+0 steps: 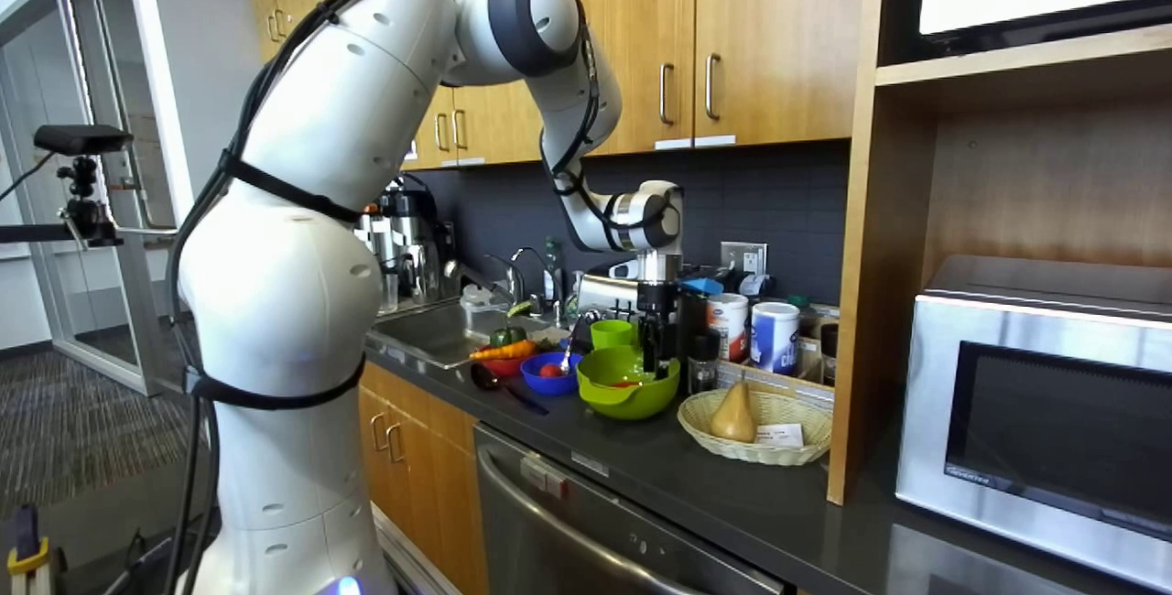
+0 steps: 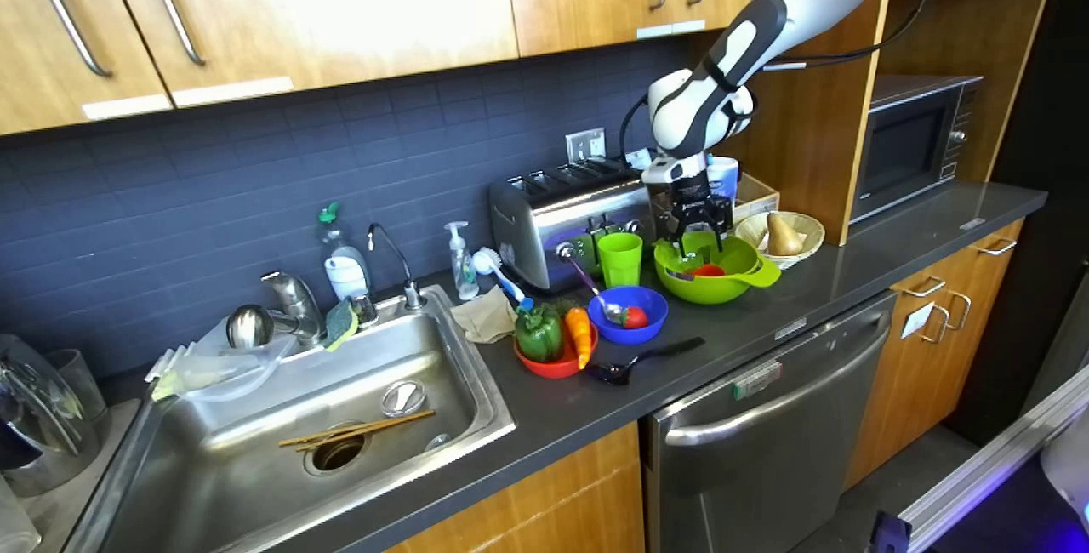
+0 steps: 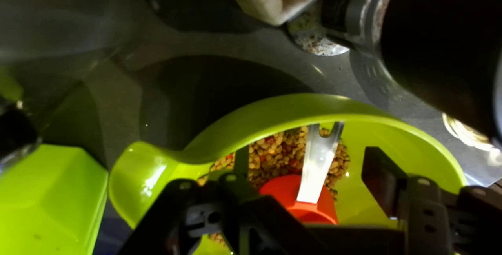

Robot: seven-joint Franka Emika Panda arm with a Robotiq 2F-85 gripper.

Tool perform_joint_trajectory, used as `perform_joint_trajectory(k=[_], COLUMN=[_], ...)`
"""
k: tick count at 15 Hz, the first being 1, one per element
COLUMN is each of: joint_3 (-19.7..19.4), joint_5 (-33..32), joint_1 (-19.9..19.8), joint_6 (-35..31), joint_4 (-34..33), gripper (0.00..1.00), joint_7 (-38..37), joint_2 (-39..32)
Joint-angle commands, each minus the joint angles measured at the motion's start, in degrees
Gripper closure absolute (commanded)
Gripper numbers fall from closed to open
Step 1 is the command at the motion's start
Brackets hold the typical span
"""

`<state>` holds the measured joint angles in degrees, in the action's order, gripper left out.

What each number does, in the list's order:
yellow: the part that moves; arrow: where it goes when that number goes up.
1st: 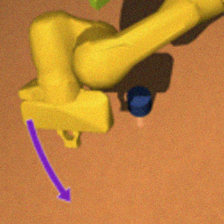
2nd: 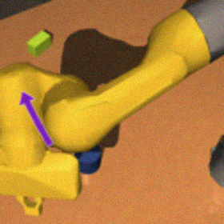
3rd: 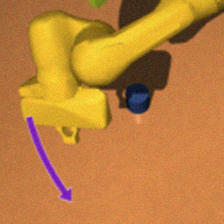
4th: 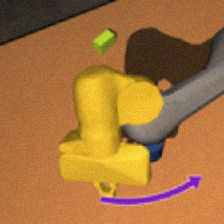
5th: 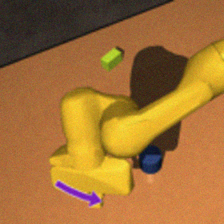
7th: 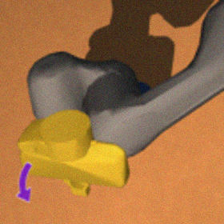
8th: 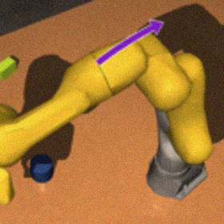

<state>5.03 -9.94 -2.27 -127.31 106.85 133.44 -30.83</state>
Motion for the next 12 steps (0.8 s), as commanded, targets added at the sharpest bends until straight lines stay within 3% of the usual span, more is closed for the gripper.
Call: perform_joint_trajectory(k=[1, 4, 7, 12], joint_3=[0.0, 0.1, 0.1, 0.1], joint_5=[1.1, 1.4, 1.9, 2.3], joint_1=[-0.9, -1.1, -1.4, -1.6], joint_6=[1.7, 1.5, 1.3, 1.1], joint_4=[-1.0, -1.0, -0.9, -0.8], gripper=[0.55, 0.81, 0.99, 0.95], joint_7=[1.0, 1.6, 2.5, 3.5], joint_2=[-4.2, -4.2, -4.2, -3.9])
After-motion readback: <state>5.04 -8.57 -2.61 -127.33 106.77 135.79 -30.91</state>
